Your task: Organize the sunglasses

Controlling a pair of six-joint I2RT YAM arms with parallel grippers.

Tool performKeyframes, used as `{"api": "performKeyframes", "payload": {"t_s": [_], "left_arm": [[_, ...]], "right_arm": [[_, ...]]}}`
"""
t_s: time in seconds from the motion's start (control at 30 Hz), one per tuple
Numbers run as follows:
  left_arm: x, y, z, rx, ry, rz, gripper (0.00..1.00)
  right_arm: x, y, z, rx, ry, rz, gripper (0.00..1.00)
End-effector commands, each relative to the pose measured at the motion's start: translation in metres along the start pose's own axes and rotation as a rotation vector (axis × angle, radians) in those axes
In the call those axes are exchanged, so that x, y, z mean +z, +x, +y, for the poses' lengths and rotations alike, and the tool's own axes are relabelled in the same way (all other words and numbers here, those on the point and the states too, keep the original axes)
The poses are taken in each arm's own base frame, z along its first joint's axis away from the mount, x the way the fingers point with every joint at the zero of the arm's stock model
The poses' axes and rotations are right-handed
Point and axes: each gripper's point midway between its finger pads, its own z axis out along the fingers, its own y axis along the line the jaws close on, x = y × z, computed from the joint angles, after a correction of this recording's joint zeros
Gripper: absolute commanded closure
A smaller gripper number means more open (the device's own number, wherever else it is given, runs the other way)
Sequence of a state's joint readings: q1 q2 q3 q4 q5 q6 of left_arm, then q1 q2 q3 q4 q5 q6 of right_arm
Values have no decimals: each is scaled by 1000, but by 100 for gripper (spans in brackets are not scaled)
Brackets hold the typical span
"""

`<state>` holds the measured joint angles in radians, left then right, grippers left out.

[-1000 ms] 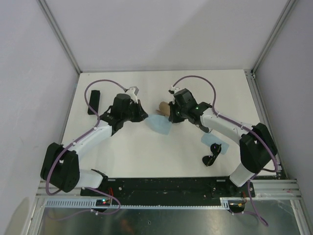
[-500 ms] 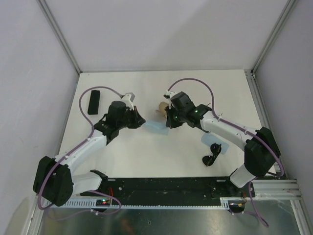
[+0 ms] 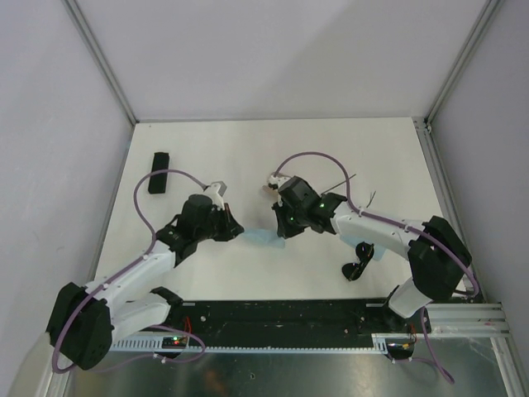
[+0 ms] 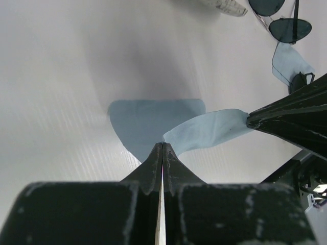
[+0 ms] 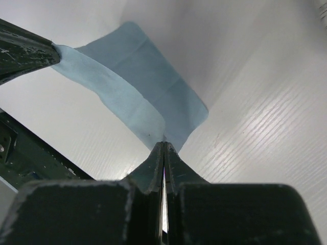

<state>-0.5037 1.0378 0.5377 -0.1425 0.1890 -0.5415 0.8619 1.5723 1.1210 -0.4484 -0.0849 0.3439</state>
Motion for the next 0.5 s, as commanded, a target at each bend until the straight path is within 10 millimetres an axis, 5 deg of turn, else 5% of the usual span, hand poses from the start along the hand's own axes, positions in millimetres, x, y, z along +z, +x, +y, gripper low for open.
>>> {"api": "performKeyframes", "payload": {"t_s": [0.0, 0.47], "left_arm": [[-4, 7, -7, -10, 28, -11, 100], [3, 16, 7, 8, -40, -3, 100]], "right_arm": [[-9, 2, 10, 13, -24, -42, 100], [1, 13, 3, 18, -9, -38, 100]]}}
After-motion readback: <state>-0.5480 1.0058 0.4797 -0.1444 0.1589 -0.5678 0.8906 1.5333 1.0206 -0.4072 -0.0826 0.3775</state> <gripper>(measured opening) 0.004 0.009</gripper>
